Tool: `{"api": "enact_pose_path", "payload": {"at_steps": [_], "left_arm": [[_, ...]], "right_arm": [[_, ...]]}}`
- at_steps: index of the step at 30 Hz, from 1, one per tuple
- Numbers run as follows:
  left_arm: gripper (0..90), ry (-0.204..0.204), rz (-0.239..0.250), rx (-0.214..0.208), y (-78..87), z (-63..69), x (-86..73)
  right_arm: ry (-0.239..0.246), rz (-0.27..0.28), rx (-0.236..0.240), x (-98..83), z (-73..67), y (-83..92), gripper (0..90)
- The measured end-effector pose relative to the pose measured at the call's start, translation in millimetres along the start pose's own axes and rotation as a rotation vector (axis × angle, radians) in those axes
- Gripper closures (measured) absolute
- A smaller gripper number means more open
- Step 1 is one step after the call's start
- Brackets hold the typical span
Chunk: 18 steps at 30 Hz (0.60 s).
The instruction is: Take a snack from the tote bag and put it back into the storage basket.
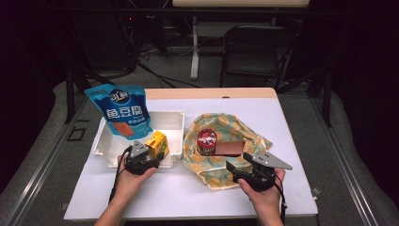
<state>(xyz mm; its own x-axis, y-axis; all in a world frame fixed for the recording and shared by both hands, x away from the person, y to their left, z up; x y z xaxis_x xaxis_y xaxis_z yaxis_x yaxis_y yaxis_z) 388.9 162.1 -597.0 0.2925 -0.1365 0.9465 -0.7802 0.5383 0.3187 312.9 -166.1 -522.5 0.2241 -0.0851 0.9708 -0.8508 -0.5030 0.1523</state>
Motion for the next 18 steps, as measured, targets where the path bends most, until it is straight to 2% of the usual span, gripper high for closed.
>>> {"api": "enact_pose_path", "payload": {"at_steps": [2, 4, 5, 7, 10, 14, 16, 18], "left_arm": [[46.9, 0.007, -0.004, 0.006, 0.9, 0.8, 0.0], [36.6, 0.064, 0.011, -0.004, 4.7, 1.4, 2.2], [35.4, 0.078, 0.013, 0.002, 6.6, 1.8, 3.5], [29.9, 0.089, 0.016, 0.026, 13.3, 2.6, 7.1], [26.4, 0.091, 0.027, 0.019, 27.5, 7.5, 11.3], [33.1, 0.129, 0.016, -0.006, 42.9, 11.2, 11.6], [41.1, 0.128, 0.02, -0.003, 48.7, 11.4, 10.8], [49.7, 0.152, 0.017, -0.004, 52.5, 9.7, 9.6]], "right_arm": [[0.002, -0.002, -0.003, -0.5, 0.5, 0.0, 26.1], [0.001, -0.002, -0.005, -0.7, 1.0, 0.2, 26.1], [0.001, -0.002, -0.007, -0.6, 1.4, 0.6, 26.1], [-0.004, 0.006, -0.01, 0.3, 2.2, 1.2, 26.1], [-0.007, 0.011, -0.015, 0.7, 3.5, 2.9, 26.1], [-0.005, 0.014, -0.011, 0.3, 3.6, 2.5, 26.0], [-0.004, 0.012, -0.01, 0.4, 3.0, 2.5, 25.8], [-0.006, 0.014, -0.011, 0.7, 2.2, 2.8, 25.8]]}}
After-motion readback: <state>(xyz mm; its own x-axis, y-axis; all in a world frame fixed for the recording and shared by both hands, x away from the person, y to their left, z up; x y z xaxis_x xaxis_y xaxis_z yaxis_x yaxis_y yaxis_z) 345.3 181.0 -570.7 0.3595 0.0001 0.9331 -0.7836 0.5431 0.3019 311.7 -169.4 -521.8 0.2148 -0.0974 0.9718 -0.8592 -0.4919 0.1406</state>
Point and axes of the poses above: each handheld gripper's, and its own axes: y roughly backward along the jaws, x roughly out of its top, z roughly to its right, the point moved 6 cm from there along -y, roughly forward along the jaws, and after that the axes turned 15 degrees about z, right-handed, at the moved point
